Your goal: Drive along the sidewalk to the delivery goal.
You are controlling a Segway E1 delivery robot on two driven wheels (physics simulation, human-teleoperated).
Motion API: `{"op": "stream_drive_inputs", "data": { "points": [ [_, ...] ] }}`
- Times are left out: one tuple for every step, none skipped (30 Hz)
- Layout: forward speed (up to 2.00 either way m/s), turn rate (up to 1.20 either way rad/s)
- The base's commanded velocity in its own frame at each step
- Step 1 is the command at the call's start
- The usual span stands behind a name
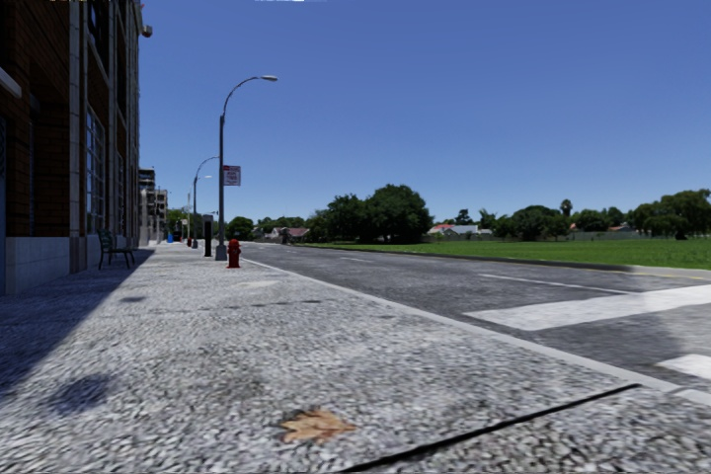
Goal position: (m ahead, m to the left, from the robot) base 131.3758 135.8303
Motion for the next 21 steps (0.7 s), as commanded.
{"op": "stream_drive_inputs", "data": {
  "points": [
    [2.0, 0.56],
    [2.0, 0.56],
    [2.0, 0.56],
    [2.0, 0.56],
    [2.0, 0.56],
    [2.0, 0.56],
    [2.0, 0.56],
    [2.0, 0.56],
    [2.0, 0.56],
    [2.0, 0.56],
    [2.0, 0.56],
    [2.0, 0.56],
    [2.0, 0.56],
    [2.0, 0.56],
    [2.0, 0.56],
    [2.0, 0.56],
    [2.0, 0.56],
    [2.0, 0.56],
    [2.0, 0.56],
    [2.0, 0.56],
    [2.0, 0.56]
  ]
}}
